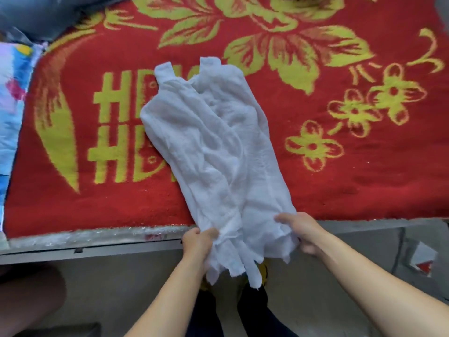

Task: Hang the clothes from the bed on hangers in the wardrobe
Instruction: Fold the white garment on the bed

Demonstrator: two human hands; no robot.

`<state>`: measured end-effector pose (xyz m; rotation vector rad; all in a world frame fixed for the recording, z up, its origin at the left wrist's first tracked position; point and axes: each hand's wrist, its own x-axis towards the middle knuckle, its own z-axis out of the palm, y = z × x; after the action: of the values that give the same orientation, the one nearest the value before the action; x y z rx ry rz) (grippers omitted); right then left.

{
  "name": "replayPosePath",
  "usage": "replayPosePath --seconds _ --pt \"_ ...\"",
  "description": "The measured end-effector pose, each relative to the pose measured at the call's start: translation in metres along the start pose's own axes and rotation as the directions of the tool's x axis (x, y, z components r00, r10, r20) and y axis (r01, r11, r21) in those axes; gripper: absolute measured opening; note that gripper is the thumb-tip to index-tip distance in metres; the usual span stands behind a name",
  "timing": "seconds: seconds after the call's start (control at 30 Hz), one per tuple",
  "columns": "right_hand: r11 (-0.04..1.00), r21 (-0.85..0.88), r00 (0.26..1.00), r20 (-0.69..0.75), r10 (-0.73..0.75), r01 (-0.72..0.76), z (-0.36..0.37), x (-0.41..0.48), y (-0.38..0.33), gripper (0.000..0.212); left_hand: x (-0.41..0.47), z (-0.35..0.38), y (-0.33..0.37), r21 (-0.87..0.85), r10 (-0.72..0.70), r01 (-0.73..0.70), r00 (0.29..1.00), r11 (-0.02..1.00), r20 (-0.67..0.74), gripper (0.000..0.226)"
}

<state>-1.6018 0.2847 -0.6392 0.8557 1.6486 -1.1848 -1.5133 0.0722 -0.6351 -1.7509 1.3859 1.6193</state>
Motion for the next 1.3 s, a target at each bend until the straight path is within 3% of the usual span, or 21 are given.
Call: replayPosePath --seconds 0.03,0.13,0.17,0.23,0.37,0.43,0.47,0.5,0.57,0.63,0.7,0.77,0.83,0.93,1.0,1.03,1.1,1.13,1.17,1.23,1.3 --pt "0.999 0.032 1.0 0.022 0.002 -0.002 0.001 -0.002 -0.018 0.037 0.001 -0.002 0.022 -0.054 -0.025 0.026 0.999 0.998 0.029 0.012" --pt "0.983 0.179 0.994 0.09 -0.059 0.042 0.007 -0.003 -0.086 0.026 0.004 -0.001 0.093 -0.181 -0.024 0.057 0.983 0.982 0.184 0.056" --pt "0.974 0.215 0.988 0.118 -0.097 0.07 0.011 -0.002 -0.108 0.018 0.007 0.002 0.113 -0.23 0.003 0.056 0.968 0.972 0.249 0.056" --pt "0.944 0.313 0.968 0.186 -0.17 0.106 0.018 0.003 -0.144 0.016 -0.002 0.007 0.149 -0.35 0.085 0.032 0.946 0.936 0.314 0.029" --pt "0.899 0.358 0.949 0.089 -0.301 0.252 0.018 0.021 -0.168 0.018 0.009 0.004 0.18 -0.577 0.277 -0.089 0.929 0.812 0.247 0.038" --pt "0.897 0.064 0.898 -0.094 -0.431 0.437 0.013 0.034 -0.149 0.034 0.02 -0.003 0.165 -0.369 0.379 -0.349 0.925 0.861 0.009 0.042" --pt "0.815 -0.239 0.798 -0.191 -0.572 0.527 0.008 0.041 -0.133 0.037 0.025 -0.006 0.151 -0.108 0.496 -0.508 0.86 0.855 -0.116 0.035" --pt "0.648 -0.529 0.665 -0.195 -0.721 0.547 0.003 0.044 -0.114 0.034 0.031 -0.009 0.134 0.19 0.633 -0.605 0.755 0.773 -0.168 0.026" --pt "0.242 -0.817 0.492 0.058 -0.869 0.523 -0.002 0.044 -0.075 0.024 0.036 -0.012 0.097 0.62 0.835 -0.646 0.55 0.445 -0.027 0.02" --pt "-0.118 -0.827 0.393 0.381 -0.837 0.55 0.002 0.043 -0.045 0.018 0.04 -0.009 0.069 0.748 0.871 -0.661 0.402 0.062 0.283 0.024" --pt "-0.408 -0.722 0.255 0.618 -0.744 0.559 0.013 0.055 -0.036 0.024 0.054 -0.002 0.062 0.726 0.808 -0.648 0.288 -0.231 0.514 0.041" --pt "-0.567 -0.649 0.229 0.736 -0.637 0.507 0.028 0.076 -0.058 0.038 0.072 0.006 0.075 0.719 0.761 -0.601 0.267 -0.348 0.592 0.058" --pt "-0.535 -0.702 0.303 0.698 -0.649 0.471 0.045 0.094 -0.098 0.058 0.087 0.01 0.091 0.77 0.742 -0.564 0.371 -0.298 0.559 0.071" --pt "-0.32 -0.845 0.398 0.494 -0.773 0.428 0.058 0.106 -0.169 0.074 0.11 0.006 0.104 0.846 0.682 -0.528 0.593 -0.073 0.429 0.09" --pt "-0.149 -0.904 0.491 0.349 -0.798 0.401 0.055 0.104 -0.199 0.074 0.115 -0.001 0.102 0.854 0.635 -0.519 0.646 -0.041 0.423 0.089" --pt "-0.097 -0.912 0.497 0.303 -0.813 0.397 0.051 0.1 -0.202 0.072 0.115 -0.004 0.1 0.857 0.623 -0.51 0.65 -0.067 0.435 0.085" --pt "0.013 -0.891 0.407 0.194 -0.893 0.454 0.04 0.09 -0.188 0.063 0.11 -0.008 0.097 0.863 0.662 -0.491 0.607 -0.124 0.44 0.073" --pt "0.128 -0.863 0.393 0.086 -0.916 0.488 0.032 0.086 -0.173 0.056 0.105 -0.007 0.098 0.857 0.709 -0.494 0.552 -0.145 0.439 0.068" --pt "0.279 -0.826 0.446 -0.038 -0.894 0.489 0.024 0.084 -0.151 0.051 0.1 -0.002 0.099 0.84 0.757 -0.515 0.477 -0.172 0.447 0.062" --pt "0.6 -0.723 0.665 -0.264 -0.699 0.344 0.013 0.078 -0.106 0.058 0.088 0.014 0.111 0.759 0.813 -0.597 0.29 -0.259 0.505 0.058" --pt "0.722 -0.679 0.841 -0.309 -0.443 0.132 0.016 0.071 -0.067 0.071 0.082 0.038 0.126 0.649 0.773 -0.66 0.161 -0.379 0.614 0.067"
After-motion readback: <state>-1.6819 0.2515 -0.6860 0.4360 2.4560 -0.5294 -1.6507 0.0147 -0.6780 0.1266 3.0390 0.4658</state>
